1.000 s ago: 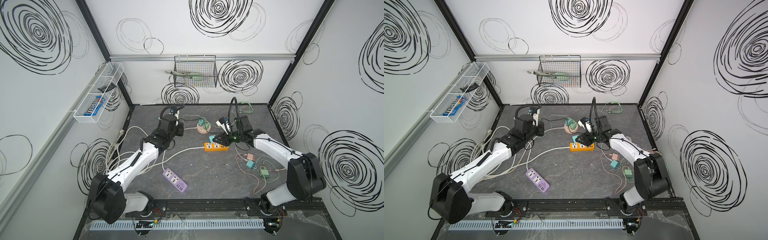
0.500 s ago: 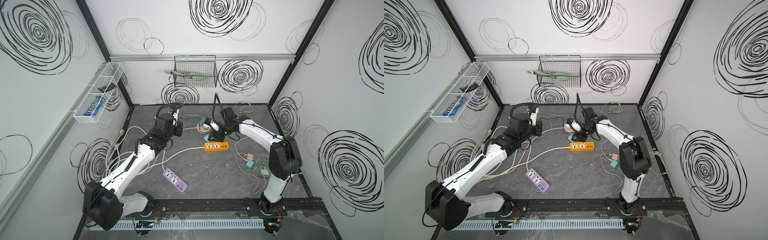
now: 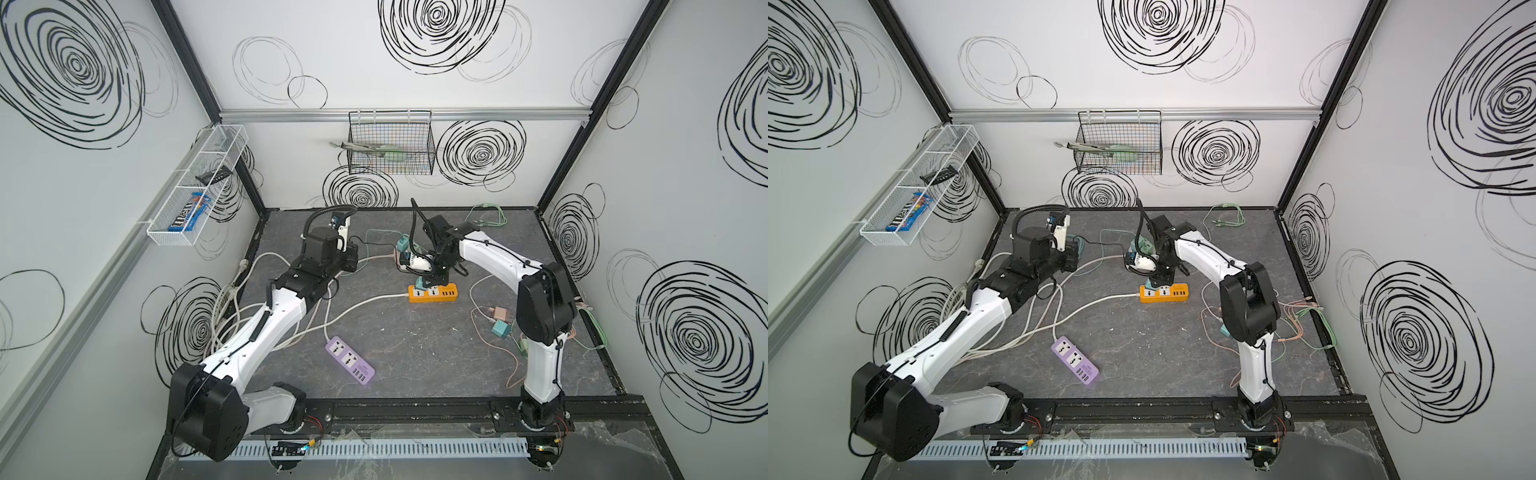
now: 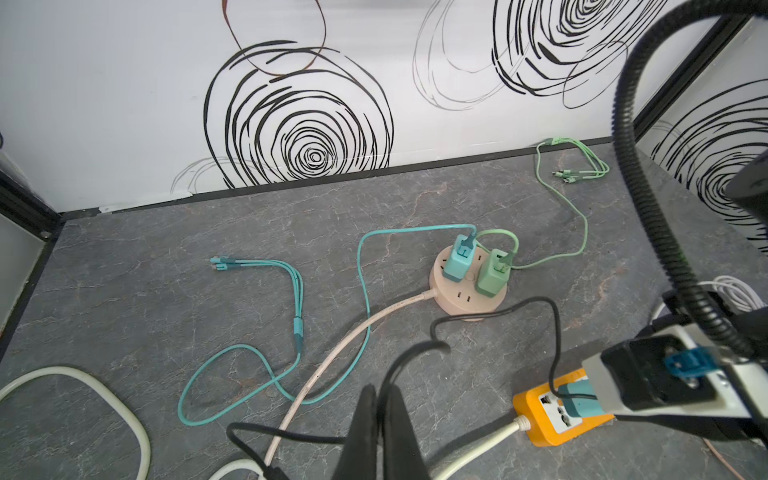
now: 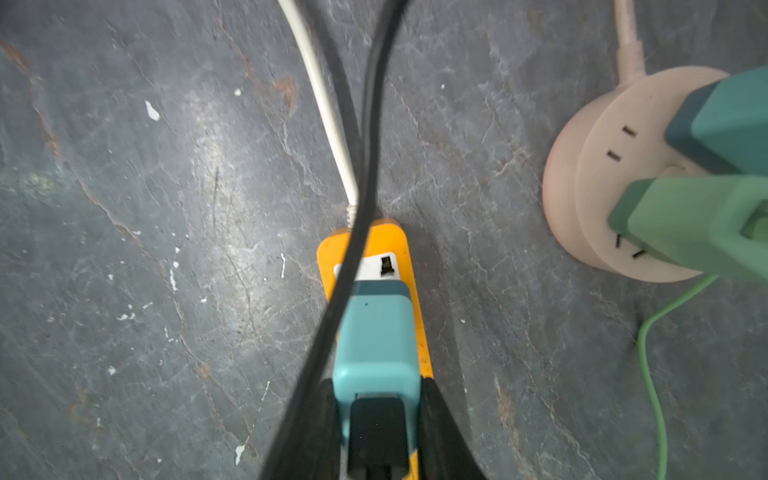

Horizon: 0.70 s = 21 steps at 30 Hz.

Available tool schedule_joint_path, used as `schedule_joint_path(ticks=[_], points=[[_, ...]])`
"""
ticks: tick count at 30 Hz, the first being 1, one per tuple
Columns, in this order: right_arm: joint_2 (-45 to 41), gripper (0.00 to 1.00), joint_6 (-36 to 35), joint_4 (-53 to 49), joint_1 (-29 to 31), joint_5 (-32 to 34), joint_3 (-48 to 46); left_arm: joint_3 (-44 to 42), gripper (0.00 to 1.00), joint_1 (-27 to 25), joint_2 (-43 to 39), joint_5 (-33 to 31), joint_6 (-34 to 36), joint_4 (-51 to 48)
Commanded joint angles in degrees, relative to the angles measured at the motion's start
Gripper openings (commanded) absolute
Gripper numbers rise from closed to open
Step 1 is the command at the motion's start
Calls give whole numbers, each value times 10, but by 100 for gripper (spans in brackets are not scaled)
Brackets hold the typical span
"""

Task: Insert the plug
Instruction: 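Lower the teal adapter into the orange strip socket and open the right gripper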

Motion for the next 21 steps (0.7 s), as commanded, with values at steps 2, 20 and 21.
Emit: schedule_joint_path(ticks=[2, 20, 21], points=[[10, 0, -36, -27, 16, 39, 28, -4, 0, 6, -2, 11, -3, 24], [24, 0, -60, 11, 49, 107, 2, 5, 0, 6, 12, 26, 0, 7], [25, 0, -62, 12, 50, 110, 1, 5, 0, 6, 12, 27, 1, 7]])
